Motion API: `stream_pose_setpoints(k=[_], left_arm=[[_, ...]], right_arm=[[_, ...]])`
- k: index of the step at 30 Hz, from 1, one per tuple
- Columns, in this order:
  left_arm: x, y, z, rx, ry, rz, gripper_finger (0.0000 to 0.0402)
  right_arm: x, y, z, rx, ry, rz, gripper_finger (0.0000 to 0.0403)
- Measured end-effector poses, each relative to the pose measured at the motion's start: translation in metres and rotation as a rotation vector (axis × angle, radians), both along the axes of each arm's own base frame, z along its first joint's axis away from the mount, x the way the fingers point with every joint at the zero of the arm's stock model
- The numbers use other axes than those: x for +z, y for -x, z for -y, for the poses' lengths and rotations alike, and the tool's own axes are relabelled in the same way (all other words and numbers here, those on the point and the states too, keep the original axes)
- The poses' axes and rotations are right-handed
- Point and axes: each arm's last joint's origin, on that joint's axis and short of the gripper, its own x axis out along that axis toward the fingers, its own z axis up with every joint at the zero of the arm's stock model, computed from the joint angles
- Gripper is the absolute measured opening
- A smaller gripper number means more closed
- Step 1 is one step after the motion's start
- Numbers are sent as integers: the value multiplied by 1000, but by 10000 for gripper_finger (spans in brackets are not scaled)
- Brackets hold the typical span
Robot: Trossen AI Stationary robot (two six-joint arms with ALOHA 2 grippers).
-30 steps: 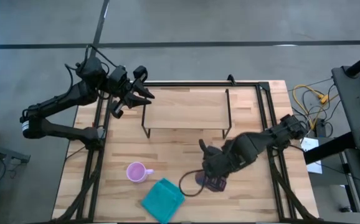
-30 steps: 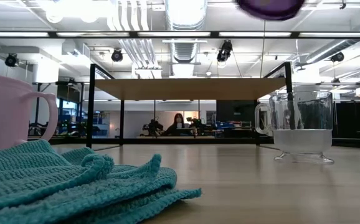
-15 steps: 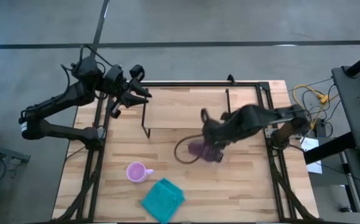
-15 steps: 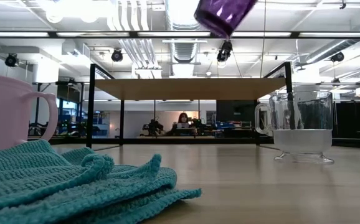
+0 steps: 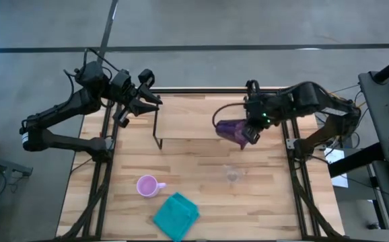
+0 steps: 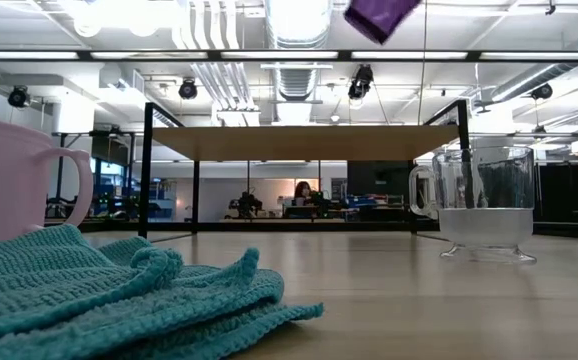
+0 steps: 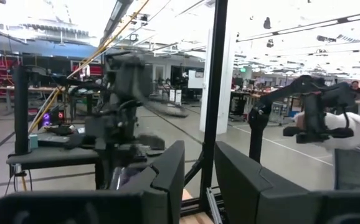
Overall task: Stack small to large cups/mugs on shelf
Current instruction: Put the purple cup on the shelf
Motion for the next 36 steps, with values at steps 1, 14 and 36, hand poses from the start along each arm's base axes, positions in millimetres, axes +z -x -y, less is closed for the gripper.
stream_pose_setpoints(k=[1, 14, 36], left_arm=[[0, 0, 0, 0, 0, 0, 75], [-22, -32, -24, 409, 36, -83, 75], [-136, -167, -81, 544, 308, -270, 75]], right_arm=[[-4, 0, 3, -3, -13, -16, 9], [-32, 4, 41, -84, -60, -138, 9], [-42, 4, 78, -164, -99, -178, 9]])
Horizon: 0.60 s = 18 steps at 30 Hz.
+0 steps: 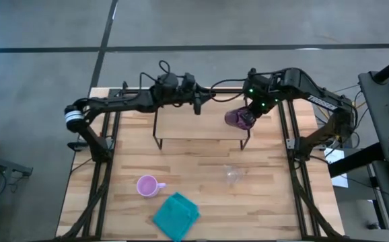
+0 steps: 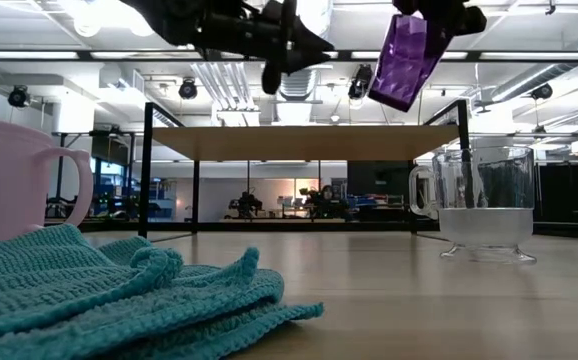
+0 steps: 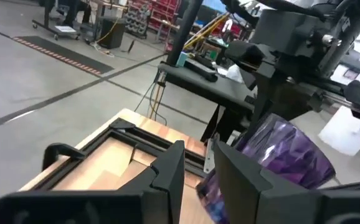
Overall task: Stack small to large cups/mugs on shelf
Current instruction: Put the purple cup on the shelf
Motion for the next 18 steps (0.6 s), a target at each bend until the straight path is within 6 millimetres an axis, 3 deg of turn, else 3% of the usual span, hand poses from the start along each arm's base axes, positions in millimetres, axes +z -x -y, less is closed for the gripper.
stream_pose_setpoints(k=[10, 18], left_arm=[[-23, -33, 12, -96, 47, 4, 75], [-25, -35, 28, -203, -5, -16, 75]], right_arm=[[-10, -12, 5, 47, -25, -41, 9], [-12, -14, 7, 57, -24, -51, 9]])
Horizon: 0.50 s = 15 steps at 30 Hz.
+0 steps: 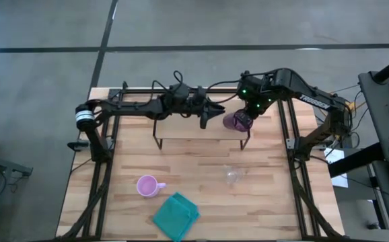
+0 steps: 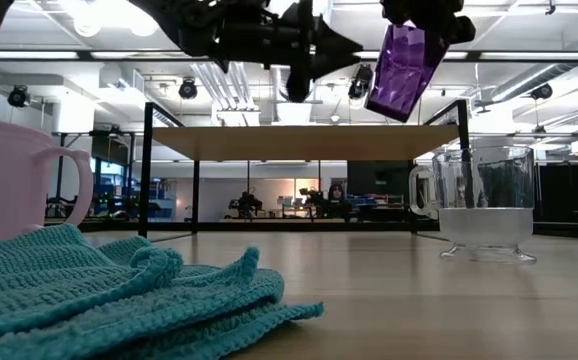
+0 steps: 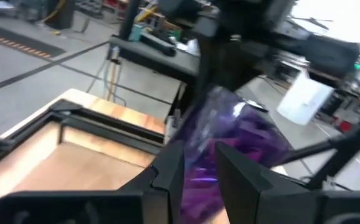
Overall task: Stack small to large cups/mugs on shelf
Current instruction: Put the purple cup on the shelf
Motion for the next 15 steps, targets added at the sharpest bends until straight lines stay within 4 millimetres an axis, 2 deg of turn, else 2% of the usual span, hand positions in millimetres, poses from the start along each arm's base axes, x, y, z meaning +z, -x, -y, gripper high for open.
stream_pose_setpoints(k=[4, 15], left_arm=[[4, 0, 7, -36, -60, 12, 75], [-11, -1, 10, -76, -163, -80, 75]], right_arm=[[0, 0, 1, -4, 0, 0, 9], [0, 0, 0, 10, -45, 14, 9]])
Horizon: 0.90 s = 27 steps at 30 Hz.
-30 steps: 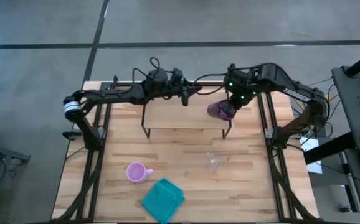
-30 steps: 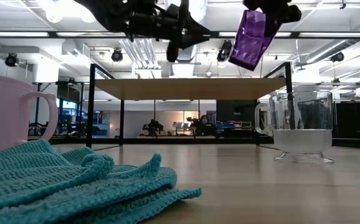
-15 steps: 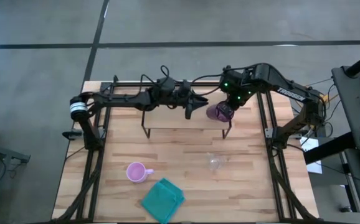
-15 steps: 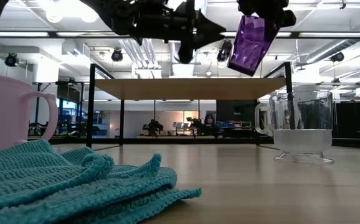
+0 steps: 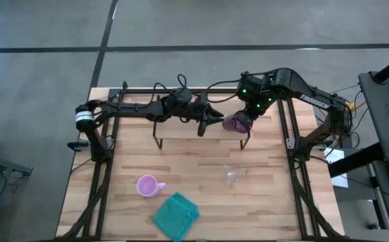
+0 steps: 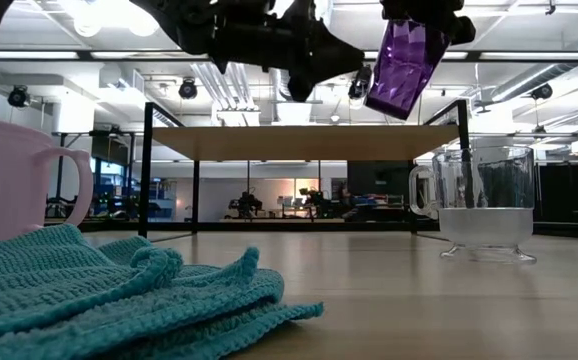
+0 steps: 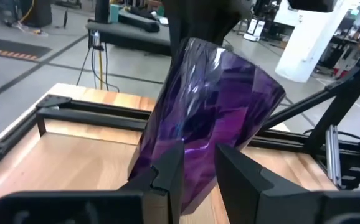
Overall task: Stack small to large cups/mugs on shelf
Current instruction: Put the purple cup on the shelf
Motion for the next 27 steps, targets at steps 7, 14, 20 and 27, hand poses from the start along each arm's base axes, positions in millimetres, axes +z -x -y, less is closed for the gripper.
stream_pose_setpoints(k=[7, 14, 20, 27], left_arm=[[-7, 0, 0, 14, -9, -18, 75], [-28, -12, -1, 26, 56, -75, 75], [-29, -15, -2, 27, 56, -74, 75], [-29, -15, -4, 46, 53, -71, 75]], right_arm=[[0, 0, 0, -1, -3, 1, 9], [0, 0, 0, -3, 5, -1, 9], [-2, -2, 4, -6, 6, -12, 9], [-12, -11, 14, 13, 7, -43, 9]])
